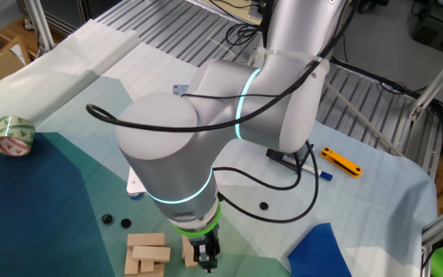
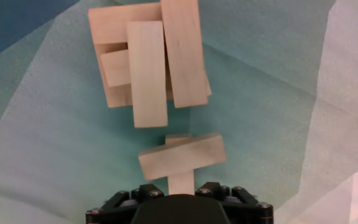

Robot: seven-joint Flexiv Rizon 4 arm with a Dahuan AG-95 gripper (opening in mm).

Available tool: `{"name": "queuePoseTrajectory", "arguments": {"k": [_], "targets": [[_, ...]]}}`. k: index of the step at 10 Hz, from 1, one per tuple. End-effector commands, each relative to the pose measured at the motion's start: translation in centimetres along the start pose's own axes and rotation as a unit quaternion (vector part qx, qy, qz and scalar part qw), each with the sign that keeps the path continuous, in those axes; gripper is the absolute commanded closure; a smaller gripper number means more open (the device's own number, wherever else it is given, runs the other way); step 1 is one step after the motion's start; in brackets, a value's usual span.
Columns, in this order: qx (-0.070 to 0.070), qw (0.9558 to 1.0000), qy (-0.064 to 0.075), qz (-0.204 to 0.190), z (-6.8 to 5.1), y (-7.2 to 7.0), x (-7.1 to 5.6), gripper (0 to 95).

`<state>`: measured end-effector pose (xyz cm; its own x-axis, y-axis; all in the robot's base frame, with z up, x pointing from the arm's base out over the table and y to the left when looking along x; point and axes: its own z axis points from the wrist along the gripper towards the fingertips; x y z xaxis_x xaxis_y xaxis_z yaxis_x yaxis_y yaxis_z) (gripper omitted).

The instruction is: Play Jenga

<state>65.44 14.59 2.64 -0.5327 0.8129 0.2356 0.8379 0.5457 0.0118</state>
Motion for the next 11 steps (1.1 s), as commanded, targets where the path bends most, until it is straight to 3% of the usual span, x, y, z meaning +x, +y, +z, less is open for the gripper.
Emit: {"name": "queuePoseTrajectory", "arguments": {"k": [1, 5, 6, 9, 11], "targets": [[-0.003, 0.9984, -0.005, -0.056, -1.4, -0.5, -0.2, 95.0], [-0.001, 0.9956, -0.016, -0.092, -4.1, -1.1, -1.5, 95.0], [0.004, 0.994, -0.031, -0.104, -4.7, -1.1, -2.1, 95.0], [0.01, 0.9899, -0.068, -0.124, -5.0, -1.0, -2.6, 95.0], [0.012, 0.9855, -0.078, -0.151, -5.2, -1.1, -2.8, 95.0]]}}
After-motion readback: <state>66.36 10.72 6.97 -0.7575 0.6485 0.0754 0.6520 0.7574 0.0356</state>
